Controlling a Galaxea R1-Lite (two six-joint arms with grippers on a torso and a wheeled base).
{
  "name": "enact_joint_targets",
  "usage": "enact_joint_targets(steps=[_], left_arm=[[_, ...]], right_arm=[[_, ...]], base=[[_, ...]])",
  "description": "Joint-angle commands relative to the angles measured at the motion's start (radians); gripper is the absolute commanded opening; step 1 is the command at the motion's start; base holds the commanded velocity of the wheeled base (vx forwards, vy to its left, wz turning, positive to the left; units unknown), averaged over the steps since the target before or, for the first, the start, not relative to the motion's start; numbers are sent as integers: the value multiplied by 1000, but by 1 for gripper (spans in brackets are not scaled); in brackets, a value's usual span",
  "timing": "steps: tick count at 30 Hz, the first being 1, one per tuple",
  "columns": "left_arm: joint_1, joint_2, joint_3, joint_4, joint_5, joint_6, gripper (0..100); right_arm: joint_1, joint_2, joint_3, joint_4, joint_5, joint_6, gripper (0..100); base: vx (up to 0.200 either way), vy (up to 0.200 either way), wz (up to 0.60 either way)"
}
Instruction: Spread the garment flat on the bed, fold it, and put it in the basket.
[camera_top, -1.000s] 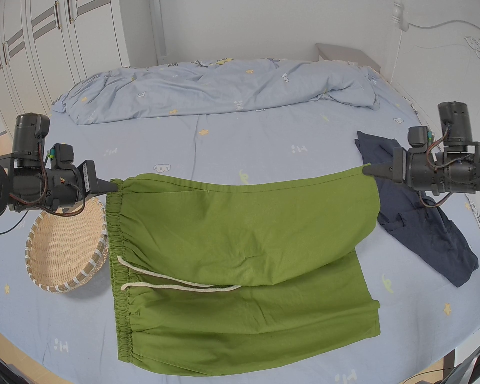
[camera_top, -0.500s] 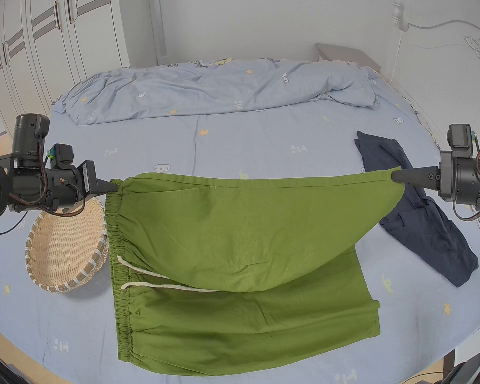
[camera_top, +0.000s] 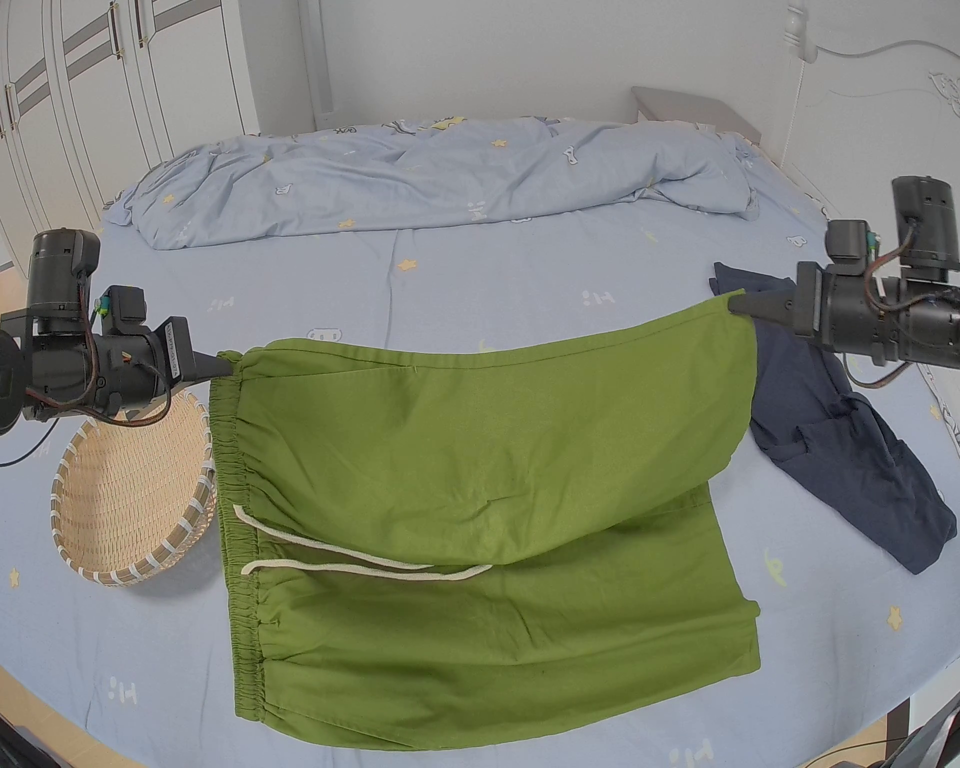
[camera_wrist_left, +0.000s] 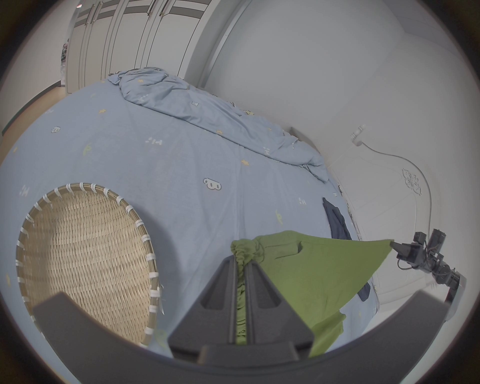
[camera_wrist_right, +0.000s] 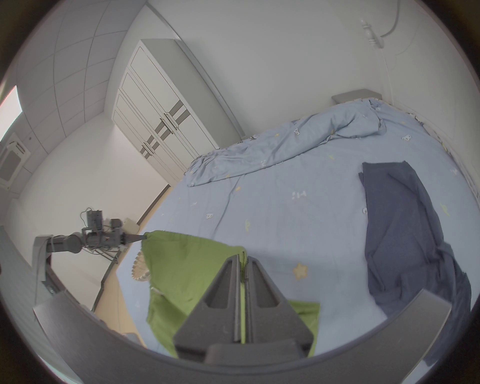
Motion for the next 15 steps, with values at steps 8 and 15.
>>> enact_joint_targets(steps=[8,15], left_arm=[[25,151,-14,-157,-2,1,0],[30,198,-13,-177,2,24,0]], right_arm=[[-21,440,-375,-80,-120,-58,0],[-32,579,-576,-72,-179,-118,0]], base=[[0,0,0],[0,0,0]])
